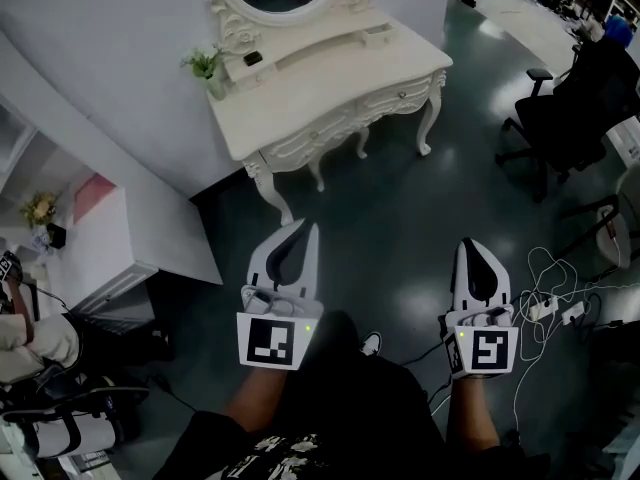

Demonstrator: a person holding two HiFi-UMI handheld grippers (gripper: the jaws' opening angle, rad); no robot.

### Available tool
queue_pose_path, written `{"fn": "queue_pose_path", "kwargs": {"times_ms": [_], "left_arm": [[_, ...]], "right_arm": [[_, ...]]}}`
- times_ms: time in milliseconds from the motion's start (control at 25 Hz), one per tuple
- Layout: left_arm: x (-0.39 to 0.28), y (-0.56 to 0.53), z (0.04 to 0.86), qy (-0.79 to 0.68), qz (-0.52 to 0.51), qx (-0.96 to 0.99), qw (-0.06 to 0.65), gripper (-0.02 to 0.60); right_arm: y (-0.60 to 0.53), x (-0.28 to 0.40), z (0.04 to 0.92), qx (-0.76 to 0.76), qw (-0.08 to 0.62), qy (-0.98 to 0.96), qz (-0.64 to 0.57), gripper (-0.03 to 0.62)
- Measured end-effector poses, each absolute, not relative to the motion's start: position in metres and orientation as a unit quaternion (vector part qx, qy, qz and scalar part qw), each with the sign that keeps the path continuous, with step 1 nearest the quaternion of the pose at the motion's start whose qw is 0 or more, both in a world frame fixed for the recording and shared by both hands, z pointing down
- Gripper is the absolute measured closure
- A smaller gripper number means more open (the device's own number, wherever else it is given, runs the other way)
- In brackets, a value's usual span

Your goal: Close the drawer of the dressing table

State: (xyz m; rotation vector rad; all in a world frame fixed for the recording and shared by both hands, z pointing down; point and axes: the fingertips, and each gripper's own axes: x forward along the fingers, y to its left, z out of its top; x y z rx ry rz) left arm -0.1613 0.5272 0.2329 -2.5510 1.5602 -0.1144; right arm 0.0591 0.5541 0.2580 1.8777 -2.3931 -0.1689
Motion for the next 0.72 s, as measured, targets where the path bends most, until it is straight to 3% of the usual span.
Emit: {"fn": "queue_pose_path", "kwargs": {"times_ms": [720], "left_arm": [[-0.140, 0.473, 0.239, 0.516, -0.036, -0.852, 0.078, 0.580]], "right_arm": [[0.498, 0.074, 0.259, 0.600, 0.033, -0.799, -0.034, 0.603]]}}
